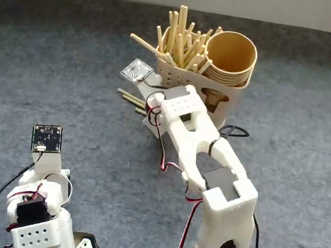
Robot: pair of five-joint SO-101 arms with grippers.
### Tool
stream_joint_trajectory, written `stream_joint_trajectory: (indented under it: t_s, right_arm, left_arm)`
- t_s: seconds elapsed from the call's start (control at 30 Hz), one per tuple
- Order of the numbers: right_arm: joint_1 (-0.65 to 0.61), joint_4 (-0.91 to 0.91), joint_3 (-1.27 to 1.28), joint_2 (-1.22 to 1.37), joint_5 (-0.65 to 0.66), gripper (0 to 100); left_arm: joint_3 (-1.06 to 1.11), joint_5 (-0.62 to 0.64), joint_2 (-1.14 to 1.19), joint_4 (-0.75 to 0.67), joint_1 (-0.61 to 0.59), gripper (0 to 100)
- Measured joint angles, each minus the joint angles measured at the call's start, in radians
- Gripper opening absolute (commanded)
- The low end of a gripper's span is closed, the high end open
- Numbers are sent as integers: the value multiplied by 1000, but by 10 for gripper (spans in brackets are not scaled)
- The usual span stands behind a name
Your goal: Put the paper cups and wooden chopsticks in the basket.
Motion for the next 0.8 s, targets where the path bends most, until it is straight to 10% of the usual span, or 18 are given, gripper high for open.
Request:
stream_joint_trajectory:
  t_s: [0.8]
  right_arm:
    - [18, 71, -72, 103, 104, 245]
  left_arm:
    - [0, 0, 0, 0, 0, 14]
